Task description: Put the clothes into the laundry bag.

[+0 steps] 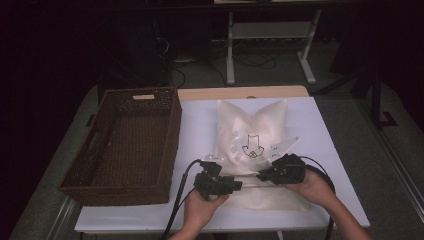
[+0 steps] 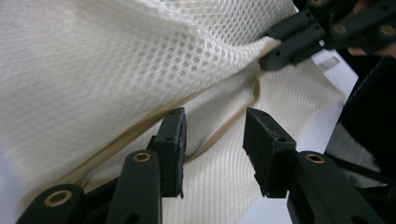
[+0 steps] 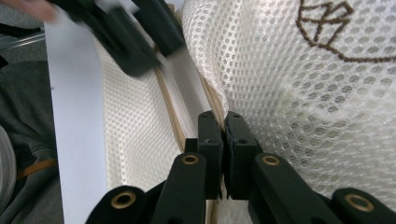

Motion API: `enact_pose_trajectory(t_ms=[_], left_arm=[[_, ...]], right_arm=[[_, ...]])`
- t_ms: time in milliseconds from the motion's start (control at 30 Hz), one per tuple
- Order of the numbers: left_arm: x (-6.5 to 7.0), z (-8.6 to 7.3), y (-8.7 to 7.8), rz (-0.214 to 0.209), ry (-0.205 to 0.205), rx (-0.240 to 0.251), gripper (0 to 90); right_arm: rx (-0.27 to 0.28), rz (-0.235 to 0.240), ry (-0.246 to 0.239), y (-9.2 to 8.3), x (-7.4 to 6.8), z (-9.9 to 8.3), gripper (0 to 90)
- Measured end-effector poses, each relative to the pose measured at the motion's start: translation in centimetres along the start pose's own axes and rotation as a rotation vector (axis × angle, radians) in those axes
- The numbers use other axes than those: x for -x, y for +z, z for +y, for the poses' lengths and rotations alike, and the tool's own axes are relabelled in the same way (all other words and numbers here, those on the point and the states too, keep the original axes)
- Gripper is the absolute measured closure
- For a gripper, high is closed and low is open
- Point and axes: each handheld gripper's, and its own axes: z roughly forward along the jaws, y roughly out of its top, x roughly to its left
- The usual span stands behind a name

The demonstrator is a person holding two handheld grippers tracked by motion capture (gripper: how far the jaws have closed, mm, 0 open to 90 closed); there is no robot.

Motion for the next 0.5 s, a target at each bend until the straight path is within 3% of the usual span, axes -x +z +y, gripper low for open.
enact_pose_trajectory(t_ms=[133,300,367,433,500], left_arm=[[-0.4,-1.1,-1.9,0.003,-0.017,0.011,54.8],[-1.5,-2.2,-3.6,0.042,-0.046,0.026,48.9],[-1.9,-2.5,-3.8,0.041,-0.072,0.026,47.2],[-2.5,-2.9,-3.7,0.009,-0.115,0.024,47.2],[-2.8,-3.3,-3.6,0.008,-0.126,0.018,48.5]], right_arm=[[-0.008,-0.001,0.008,0.2,0.0,-0.7,86.3],[-0.035,-0.02,0.013,0.1,0.4,-1.4,86.3],[-0.04,-0.03,0.015,0.0,0.7,-1.6,86.3],[-0.031,-0.026,0.027,-0.2,0.8,-1.7,86.1],[-0.012,-0.019,0.029,-0.5,0.6,-1.6,84.5]])
